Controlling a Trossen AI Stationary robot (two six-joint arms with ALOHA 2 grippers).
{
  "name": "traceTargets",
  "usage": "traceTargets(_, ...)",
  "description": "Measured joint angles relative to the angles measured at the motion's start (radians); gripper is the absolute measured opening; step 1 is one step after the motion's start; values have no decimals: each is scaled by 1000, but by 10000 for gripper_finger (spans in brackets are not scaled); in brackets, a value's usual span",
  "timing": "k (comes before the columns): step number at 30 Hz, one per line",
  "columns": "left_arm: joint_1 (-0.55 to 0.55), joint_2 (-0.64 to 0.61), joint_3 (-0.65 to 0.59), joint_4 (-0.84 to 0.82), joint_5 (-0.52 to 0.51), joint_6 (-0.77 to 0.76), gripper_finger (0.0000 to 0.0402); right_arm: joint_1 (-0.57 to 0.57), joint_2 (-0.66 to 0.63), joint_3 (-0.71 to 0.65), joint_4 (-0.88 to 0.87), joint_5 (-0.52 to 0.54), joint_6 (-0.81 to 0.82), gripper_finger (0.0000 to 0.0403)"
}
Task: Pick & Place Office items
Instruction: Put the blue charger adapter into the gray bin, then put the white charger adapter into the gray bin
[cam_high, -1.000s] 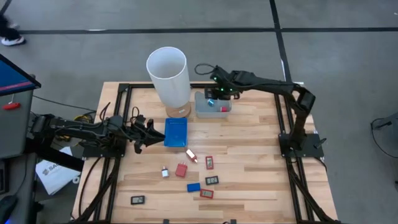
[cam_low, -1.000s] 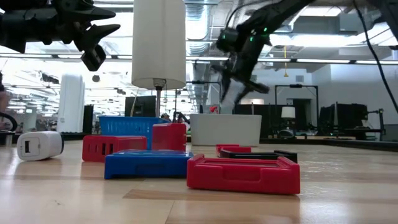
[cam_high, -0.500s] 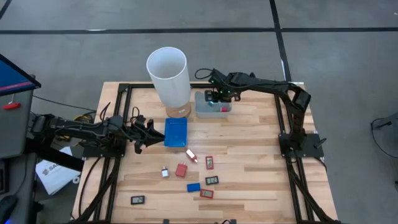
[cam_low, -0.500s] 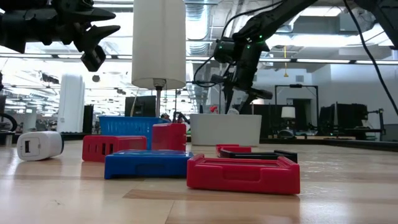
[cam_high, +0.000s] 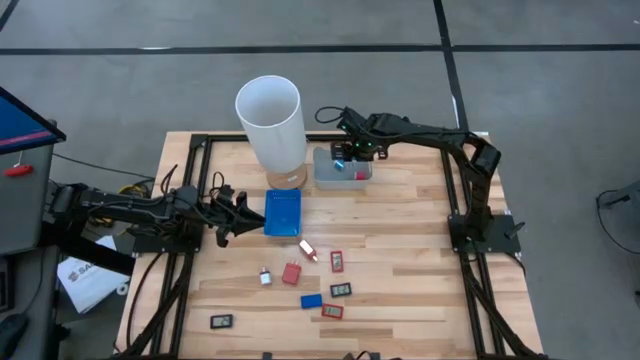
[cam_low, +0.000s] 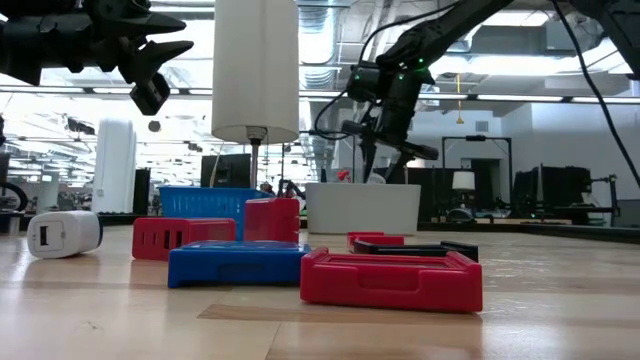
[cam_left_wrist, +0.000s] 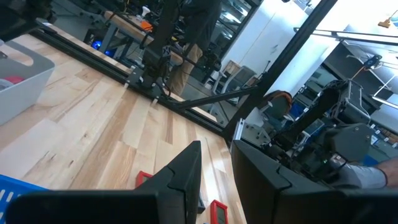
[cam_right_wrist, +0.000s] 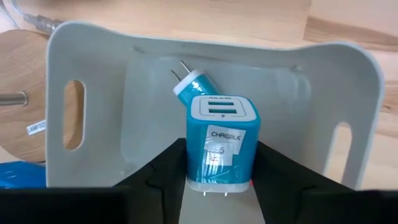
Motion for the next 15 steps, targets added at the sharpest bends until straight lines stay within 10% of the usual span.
traceTargets(15, 0, 0, 0, 0, 0, -4, 86, 6, -1, 0, 47, -3, -30, 175)
